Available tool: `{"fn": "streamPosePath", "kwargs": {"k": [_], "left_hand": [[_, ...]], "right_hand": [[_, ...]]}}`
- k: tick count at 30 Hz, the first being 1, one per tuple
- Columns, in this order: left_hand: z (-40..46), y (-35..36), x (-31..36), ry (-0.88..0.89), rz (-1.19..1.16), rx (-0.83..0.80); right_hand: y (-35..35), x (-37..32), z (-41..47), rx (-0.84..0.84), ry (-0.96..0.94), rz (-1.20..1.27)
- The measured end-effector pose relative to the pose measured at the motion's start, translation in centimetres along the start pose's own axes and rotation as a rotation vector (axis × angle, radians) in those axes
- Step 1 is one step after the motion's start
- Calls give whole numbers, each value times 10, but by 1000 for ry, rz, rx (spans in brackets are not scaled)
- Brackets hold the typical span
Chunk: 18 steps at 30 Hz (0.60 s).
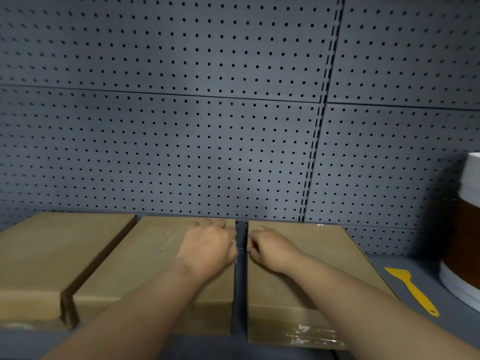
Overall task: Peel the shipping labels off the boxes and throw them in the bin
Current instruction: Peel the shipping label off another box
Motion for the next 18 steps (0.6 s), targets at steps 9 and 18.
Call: {"fn": "streamPosePath", "kwargs": {"k": [9, 18], "left_hand": [[1, -2, 1, -8, 14, 0], [2, -5, 11, 18, 9, 33]], "right_hand": [[-25, 67, -19, 52, 322, -154], [-47, 98, -48, 42, 317, -180]]}}
Point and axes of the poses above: each hand's wrist, its own z-axis towards the middle knuckle, its own y-axis out of the palm, x = y × z, the point moved 5 cm from there along z, towards the middle knuckle, and after that the axes turned 6 degrees about x, right-handed, at the moved point
